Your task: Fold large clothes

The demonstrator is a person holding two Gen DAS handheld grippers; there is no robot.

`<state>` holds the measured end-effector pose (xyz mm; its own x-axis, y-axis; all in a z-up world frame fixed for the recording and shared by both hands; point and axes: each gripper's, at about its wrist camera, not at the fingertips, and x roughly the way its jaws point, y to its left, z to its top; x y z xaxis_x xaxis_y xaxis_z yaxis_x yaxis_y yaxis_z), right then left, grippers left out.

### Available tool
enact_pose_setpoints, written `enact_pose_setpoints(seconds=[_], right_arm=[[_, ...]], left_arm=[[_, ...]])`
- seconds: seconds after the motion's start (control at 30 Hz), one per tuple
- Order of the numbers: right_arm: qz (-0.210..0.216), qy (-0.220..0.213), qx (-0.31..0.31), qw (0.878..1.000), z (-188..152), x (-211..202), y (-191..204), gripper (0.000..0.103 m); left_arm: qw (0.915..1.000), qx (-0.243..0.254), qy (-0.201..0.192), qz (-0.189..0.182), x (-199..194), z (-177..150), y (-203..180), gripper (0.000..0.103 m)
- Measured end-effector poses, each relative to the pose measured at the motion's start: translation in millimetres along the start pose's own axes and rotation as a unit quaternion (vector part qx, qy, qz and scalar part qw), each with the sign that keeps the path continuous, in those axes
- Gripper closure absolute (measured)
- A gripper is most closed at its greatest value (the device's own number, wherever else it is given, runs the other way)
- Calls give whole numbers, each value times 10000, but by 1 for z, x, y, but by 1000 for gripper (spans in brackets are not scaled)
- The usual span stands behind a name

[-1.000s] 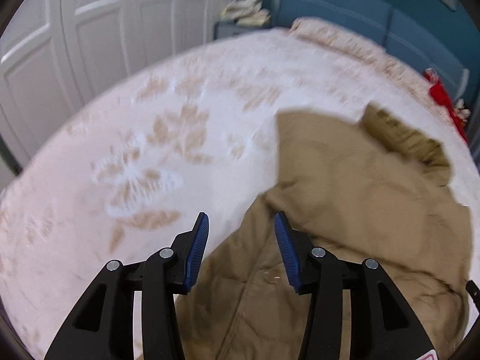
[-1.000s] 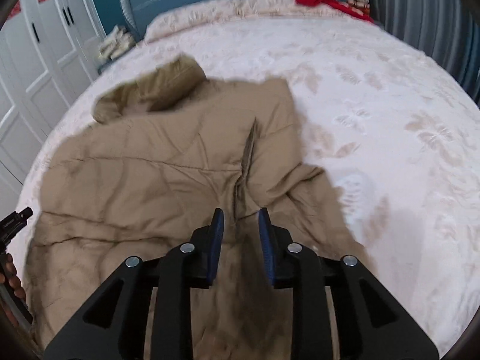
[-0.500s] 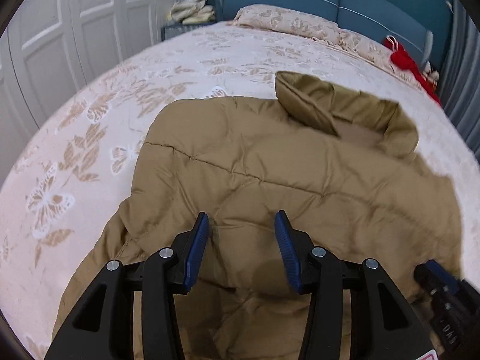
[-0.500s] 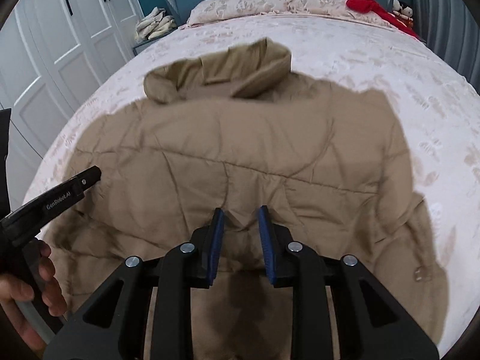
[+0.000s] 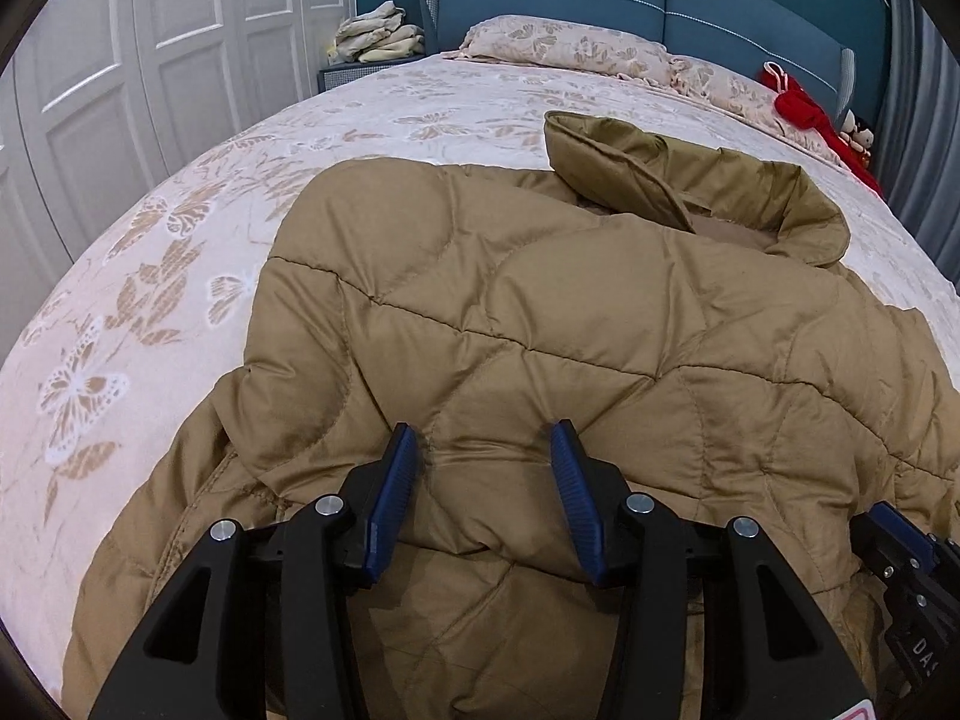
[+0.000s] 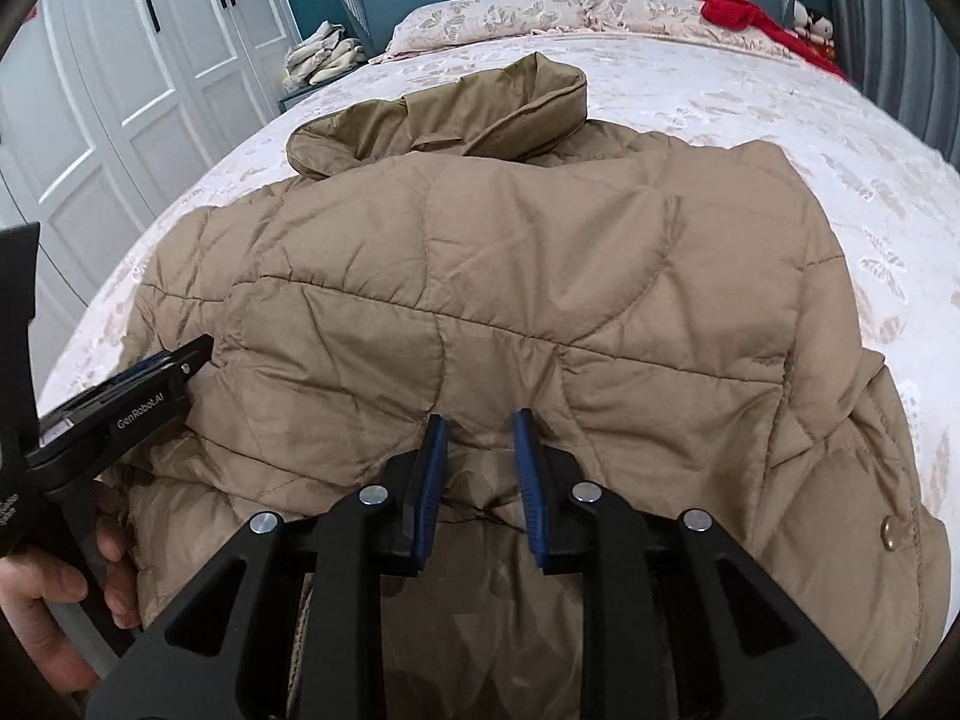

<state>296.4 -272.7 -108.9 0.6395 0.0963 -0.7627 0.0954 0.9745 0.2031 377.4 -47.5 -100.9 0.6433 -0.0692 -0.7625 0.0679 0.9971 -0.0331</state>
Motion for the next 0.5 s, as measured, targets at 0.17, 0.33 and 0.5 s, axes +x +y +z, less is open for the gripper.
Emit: enact_pose_setpoints(seconds=[0.17, 0.33, 0.5], right_arm=[[213, 87, 219, 9995, 10, -37, -8, 56], [443, -234, 550, 9972, 66, -51, -20, 53], [1008, -254, 1533, 9827, 120, -14, -36, 51]], left_arm=[[9976, -281, 77, -632, -38, 28, 22, 45], [9866, -860, -13, -1385, -44, 94, 19, 33], [9763, -1141, 579, -1748, 9, 136, -8, 32]])
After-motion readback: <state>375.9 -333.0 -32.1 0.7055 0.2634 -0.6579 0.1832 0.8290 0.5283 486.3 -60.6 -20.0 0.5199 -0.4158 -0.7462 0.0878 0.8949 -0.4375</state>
